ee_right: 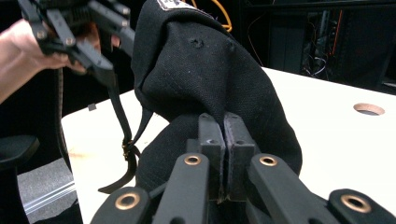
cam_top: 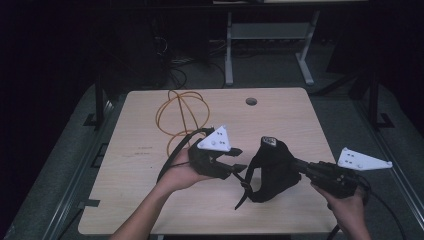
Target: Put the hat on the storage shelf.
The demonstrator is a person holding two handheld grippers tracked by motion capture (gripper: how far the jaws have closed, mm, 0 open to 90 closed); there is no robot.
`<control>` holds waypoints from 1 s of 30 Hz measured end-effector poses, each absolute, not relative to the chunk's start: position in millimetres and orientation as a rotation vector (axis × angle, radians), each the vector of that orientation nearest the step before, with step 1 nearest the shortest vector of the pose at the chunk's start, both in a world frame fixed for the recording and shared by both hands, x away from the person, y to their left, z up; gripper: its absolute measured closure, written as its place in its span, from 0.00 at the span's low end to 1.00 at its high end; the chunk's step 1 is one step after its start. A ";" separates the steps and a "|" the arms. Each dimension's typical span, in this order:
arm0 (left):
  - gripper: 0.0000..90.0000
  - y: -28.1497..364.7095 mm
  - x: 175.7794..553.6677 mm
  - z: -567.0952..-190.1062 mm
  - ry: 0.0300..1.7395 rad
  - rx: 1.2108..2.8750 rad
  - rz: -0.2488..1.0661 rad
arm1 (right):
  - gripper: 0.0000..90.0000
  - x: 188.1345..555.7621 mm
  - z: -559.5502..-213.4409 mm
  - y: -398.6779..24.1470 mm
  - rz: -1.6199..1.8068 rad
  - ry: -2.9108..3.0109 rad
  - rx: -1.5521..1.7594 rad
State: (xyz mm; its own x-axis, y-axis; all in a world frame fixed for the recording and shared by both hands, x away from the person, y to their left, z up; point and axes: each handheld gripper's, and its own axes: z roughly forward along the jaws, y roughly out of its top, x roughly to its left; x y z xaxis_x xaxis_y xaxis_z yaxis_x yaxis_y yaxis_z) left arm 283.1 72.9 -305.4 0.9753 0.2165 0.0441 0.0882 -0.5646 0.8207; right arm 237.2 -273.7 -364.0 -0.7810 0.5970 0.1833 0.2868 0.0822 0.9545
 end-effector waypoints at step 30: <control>0.45 125.4 276.5 -393.5 0.376 2.278 0.219 | 0.98 278.4 -313.2 -281.4 1.701 2.170 0.931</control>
